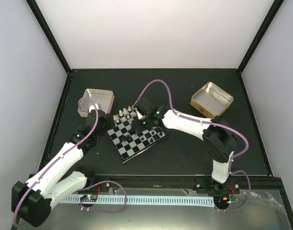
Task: Set up the chess pieces on the board
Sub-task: Pick up the chess piece from the chessboard.
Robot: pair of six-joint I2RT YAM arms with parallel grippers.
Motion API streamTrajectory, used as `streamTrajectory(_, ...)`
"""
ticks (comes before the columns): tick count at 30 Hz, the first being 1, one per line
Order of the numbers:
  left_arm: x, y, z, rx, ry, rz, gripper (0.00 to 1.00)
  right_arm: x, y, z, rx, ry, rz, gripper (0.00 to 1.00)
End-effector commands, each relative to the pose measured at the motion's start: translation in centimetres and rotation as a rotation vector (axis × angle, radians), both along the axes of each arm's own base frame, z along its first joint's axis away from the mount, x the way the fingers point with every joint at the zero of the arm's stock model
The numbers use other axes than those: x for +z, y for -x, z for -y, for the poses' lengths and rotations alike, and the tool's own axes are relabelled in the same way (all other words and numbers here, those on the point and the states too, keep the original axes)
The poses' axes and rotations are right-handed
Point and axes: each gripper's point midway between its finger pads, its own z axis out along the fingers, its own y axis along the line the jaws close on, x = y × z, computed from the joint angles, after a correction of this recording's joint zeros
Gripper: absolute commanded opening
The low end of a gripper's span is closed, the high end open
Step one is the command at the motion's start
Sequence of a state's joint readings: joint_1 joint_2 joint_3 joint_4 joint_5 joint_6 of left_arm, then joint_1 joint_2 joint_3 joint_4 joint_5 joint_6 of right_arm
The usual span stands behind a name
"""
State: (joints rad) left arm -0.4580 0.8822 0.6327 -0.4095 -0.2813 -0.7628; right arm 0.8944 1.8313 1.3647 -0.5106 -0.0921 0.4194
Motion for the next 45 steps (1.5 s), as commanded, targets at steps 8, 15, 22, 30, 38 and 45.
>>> streamTrajectory(8,-3.0,-0.5,-1.8,-0.005,0.061,-0.027,0.53,-4.5,2.7,-0.7,0.121,0.235,-0.105,0.45)
streamTrajectory(15,-4.9,-0.2,-1.9,0.004,0.056,-0.071,0.52,-5.4,2.3,-1.0,0.125,0.261,-0.107,0.44)
streamTrajectory(22,-4.4,-0.2,-1.8,-0.006,0.062,-0.060,0.53,-6.0,1.5,-1.4,0.113,0.274,-0.093,0.42)
streamTrajectory(30,-3.8,-0.1,-1.6,-0.018,0.071,-0.049,0.54,-7.1,0.9,-1.4,0.088,0.292,-0.077,0.37)
streamTrajectory(38,-3.6,0.0,-1.6,-0.021,0.071,-0.043,0.55,-7.1,0.5,-1.4,0.067,0.258,-0.037,0.28)
streamTrajectory(45,-2.9,0.0,-1.3,-0.040,0.084,-0.030,0.58,-7.0,0.1,-1.2,0.062,0.263,-0.009,0.14)
